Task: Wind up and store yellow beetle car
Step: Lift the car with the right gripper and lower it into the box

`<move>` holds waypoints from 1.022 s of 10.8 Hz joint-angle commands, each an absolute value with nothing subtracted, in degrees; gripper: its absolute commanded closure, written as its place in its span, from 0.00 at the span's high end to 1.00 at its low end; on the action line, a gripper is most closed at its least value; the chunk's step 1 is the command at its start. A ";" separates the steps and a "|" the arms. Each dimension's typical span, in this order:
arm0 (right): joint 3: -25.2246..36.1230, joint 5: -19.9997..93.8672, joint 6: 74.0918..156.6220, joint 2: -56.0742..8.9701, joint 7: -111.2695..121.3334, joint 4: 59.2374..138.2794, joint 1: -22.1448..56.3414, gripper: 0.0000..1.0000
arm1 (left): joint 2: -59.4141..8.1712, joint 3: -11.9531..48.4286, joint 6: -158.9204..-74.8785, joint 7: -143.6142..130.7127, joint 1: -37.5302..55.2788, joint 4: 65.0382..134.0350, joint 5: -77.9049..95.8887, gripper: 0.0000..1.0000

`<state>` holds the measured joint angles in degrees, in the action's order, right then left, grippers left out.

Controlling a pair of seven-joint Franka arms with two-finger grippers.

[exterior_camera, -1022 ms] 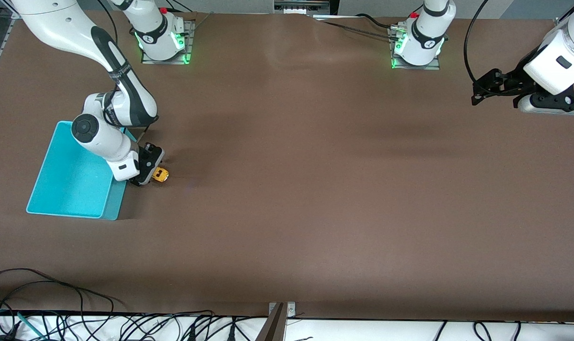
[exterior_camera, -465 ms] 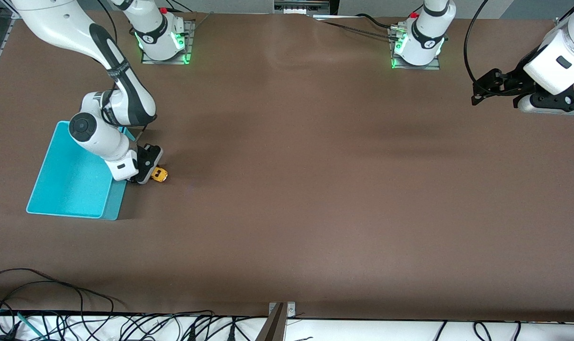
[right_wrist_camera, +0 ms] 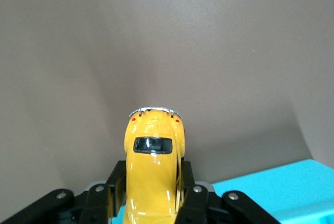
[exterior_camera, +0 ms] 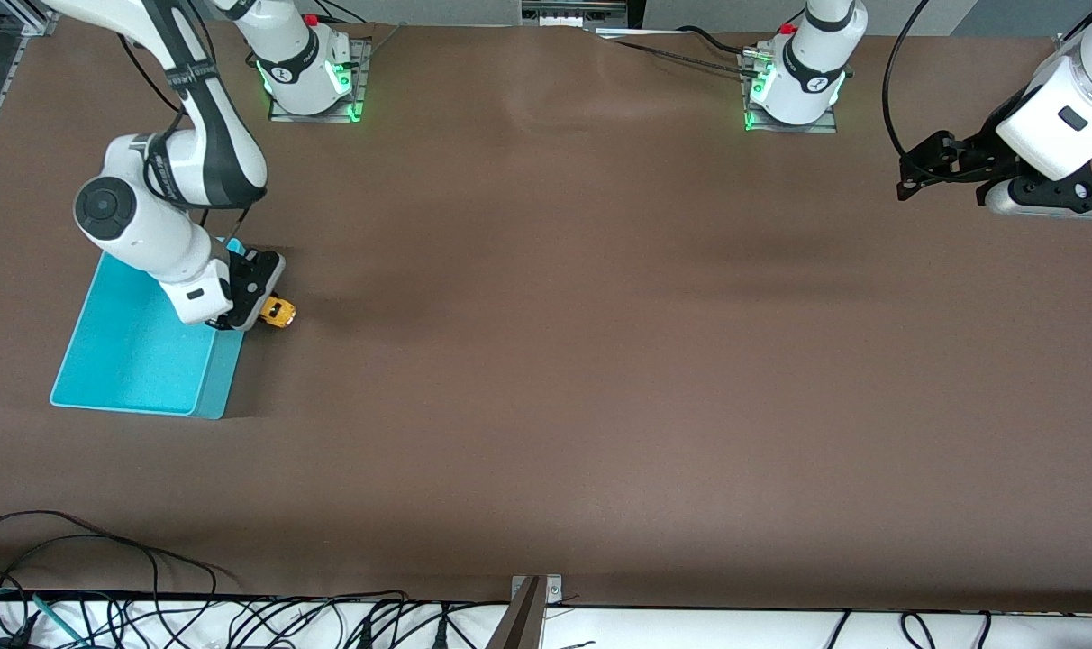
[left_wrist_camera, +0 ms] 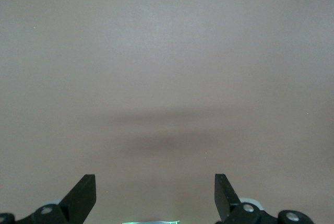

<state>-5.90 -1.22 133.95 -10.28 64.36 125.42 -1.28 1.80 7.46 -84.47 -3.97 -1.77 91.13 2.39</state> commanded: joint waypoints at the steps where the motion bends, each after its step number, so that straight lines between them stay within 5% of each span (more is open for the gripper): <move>1: -6.15 -1.23 126.59 -6.95 69.06 122.88 -1.93 0.00 | 0.88 7.65 -83.06 -4.39 -2.11 89.03 2.37 1.00; 7: -6.24 -1.49 124.80 -7.82 94.09 121.47 -13.69 0.00 | 0.88 7.65 -83.06 -4.31 -2.11 89.03 2.37 1.00; 11: -6.24 -1.32 125.16 -14.75 108.35 117.16 -19.85 0.00 | 0.88 7.56 -83.06 -4.31 -2.11 89.03 2.37 1.00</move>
